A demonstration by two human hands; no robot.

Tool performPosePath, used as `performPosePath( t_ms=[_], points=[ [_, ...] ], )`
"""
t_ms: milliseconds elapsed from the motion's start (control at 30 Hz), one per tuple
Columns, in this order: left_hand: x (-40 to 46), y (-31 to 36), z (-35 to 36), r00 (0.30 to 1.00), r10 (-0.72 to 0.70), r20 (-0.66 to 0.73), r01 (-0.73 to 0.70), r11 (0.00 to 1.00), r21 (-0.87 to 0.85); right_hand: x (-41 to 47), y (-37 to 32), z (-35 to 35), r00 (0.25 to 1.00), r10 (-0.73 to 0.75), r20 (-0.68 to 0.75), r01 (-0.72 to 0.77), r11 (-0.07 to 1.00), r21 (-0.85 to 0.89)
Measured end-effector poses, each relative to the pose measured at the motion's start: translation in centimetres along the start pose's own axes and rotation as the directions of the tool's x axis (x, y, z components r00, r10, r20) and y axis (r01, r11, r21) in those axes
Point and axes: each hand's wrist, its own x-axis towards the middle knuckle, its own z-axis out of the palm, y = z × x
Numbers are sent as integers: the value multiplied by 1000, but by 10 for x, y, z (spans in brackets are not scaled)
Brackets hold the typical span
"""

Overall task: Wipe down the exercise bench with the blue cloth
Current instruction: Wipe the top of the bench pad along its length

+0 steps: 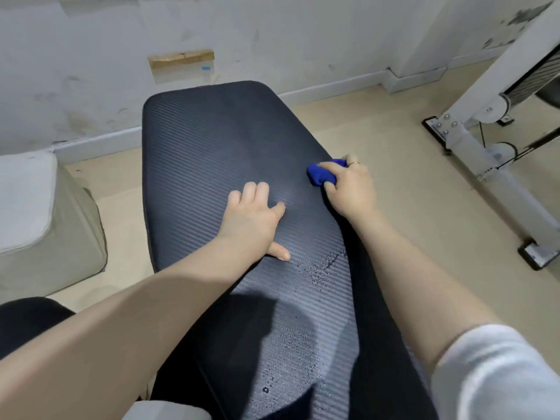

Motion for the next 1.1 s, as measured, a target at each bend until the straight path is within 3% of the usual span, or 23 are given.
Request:
performPosePath(
  t_ms=[100,267,333,467,700,900,1000,1100],
  points=[
    [-1,0,2,1000,-4,-6,4,1000,13,13,4,0,998,56,7,-56,998,-15],
    [-5,3,-2,999,-41,28,42,998,-37,-73,18,-19,982,-136,132,116,982,151],
    [-4,6,-4,999,-40,21,40,999,-6,-61,29,-22,975,-172,143,149,976,161],
    [-4,7,5,996,-75,47,72,996,49,-21,32,-14,998,-21,51,14,991,133],
    [-4,10,-3,993,-69,91,66,997,43,-123,33,-30,983,-134,123,107,974,200],
    [-2,4,5,998,-36,52,35,999,18,-64,14,-22,998,21,60,-28,992,120],
    [-6,2,7,997,-55,50,58,997,-52,-105,5,-25,989,-110,96,97,987,125],
    [-6,4,4,998,-47,38,47,999,-2,-150,-5,-29,973,-194,123,173,971,164]
  ],
)
